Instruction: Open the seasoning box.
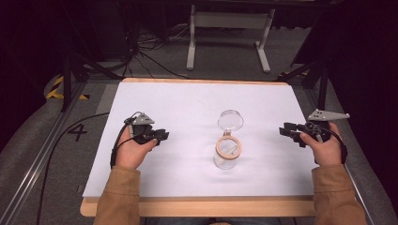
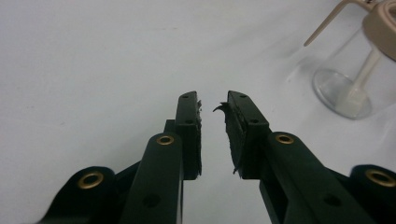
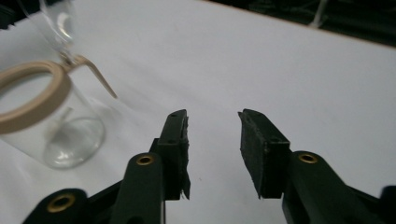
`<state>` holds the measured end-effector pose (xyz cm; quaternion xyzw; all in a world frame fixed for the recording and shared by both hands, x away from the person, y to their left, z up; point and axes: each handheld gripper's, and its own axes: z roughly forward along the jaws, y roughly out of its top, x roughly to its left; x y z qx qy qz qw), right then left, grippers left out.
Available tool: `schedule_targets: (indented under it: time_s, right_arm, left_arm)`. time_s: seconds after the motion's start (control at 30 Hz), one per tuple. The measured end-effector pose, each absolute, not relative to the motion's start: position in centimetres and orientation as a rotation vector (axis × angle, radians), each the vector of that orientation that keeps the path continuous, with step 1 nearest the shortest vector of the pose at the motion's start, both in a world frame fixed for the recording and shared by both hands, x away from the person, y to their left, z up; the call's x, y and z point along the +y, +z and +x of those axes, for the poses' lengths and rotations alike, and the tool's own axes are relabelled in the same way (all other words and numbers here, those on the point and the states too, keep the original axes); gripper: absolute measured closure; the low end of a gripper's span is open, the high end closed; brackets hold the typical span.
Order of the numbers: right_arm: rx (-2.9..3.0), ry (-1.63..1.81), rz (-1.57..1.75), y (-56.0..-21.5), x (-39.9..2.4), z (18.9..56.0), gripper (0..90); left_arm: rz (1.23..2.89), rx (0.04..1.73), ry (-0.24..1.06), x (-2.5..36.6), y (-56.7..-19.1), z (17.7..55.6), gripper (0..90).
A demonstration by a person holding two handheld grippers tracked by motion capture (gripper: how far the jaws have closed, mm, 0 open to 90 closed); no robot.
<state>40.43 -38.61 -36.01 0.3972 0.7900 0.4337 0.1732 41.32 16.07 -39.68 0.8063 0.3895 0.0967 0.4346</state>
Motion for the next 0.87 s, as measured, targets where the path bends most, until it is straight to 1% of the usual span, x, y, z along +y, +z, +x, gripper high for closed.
schedule_targets:
  time_s: [0.13, 0.2, 0.23, 0.3, 0.43, 0.53, 0.67, 0.77, 0.87]
  right_arm:
    - [2.248, 1.158, 1.214, -37.7, -39.4, 41.2, 56.4]
    - [2.246, 1.126, 1.240, -38.6, -39.7, 41.6, 53.5]
    - [2.246, 1.126, 1.240, -38.6, -39.7, 41.6, 53.5]
    - [2.244, 1.101, 1.270, -39.7, -40.0, 42.0, 51.1]
    - [2.255, 1.075, 1.287, -40.7, -40.0, 42.3, 49.9]
    - [2.278, 1.023, 1.303, -42.0, -39.8, 42.6, 47.6]
    - [2.315, 0.971, 1.287, -43.2, -39.2, 42.8, 46.3]
    - [2.310, 0.965, 1.257, -43.4, -38.9, 42.8, 45.7]
    - [2.307, 0.974, 1.250, -43.4, -38.7, 42.8, 45.7]
  left_arm:
    - [2.017, 0.993, 0.236, 16.3, -40.3, 41.7, 72.5]
    - [2.022, 1.002, 0.224, 16.4, -40.8, 41.9, 67.5]
    - [2.027, 1.011, 0.223, 16.5, -41.1, 42.0, 67.5]
    - [2.041, 1.003, 0.252, 16.6, -41.5, 42.2, 62.0]
    - [2.037, 1.026, 0.229, 16.7, -42.2, 42.5, 57.3]
    - [2.068, 1.025, 0.219, 16.3, -42.8, 42.7, 53.6]
    - [2.075, 1.022, 0.197, 15.9, -43.0, 42.7, 46.9]
    - [2.080, 1.018, 0.196, 15.7, -43.2, 42.7, 43.6]
    - [2.092, 1.020, 0.201, 15.6, -43.2, 42.7, 42.6]
